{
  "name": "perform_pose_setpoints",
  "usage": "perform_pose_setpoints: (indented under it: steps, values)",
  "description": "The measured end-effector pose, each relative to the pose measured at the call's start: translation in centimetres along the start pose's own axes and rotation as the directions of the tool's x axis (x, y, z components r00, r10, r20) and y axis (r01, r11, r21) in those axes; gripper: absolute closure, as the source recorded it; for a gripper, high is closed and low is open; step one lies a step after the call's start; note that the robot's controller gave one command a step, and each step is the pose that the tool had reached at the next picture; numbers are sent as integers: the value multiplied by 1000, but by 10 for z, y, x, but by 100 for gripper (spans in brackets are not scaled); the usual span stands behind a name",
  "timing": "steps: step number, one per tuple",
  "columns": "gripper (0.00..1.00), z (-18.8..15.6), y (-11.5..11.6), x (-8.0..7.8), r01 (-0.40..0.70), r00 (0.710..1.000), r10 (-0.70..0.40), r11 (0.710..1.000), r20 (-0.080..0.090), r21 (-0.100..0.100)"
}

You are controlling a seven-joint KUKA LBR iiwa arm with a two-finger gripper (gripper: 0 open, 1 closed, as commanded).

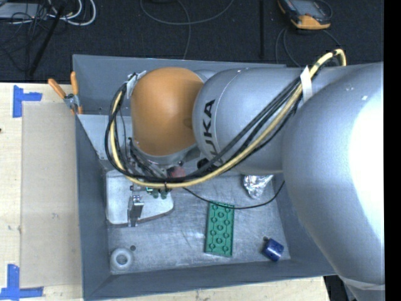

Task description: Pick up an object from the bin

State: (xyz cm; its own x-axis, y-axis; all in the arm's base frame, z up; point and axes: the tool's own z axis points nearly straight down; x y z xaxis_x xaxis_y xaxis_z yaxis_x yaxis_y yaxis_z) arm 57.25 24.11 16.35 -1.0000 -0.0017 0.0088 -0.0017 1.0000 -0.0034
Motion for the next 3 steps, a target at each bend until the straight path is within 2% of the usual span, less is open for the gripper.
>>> perform_pose_setpoints:
  steps: [1,2,3]
  values:
    - [0,79,-36,86,89,996,-89,996,16,-4]
    - [0,67,-26,93,327,945,-327,945,32,-2]
    - [0,17,-125,87,644,765,-644,765,9,4]
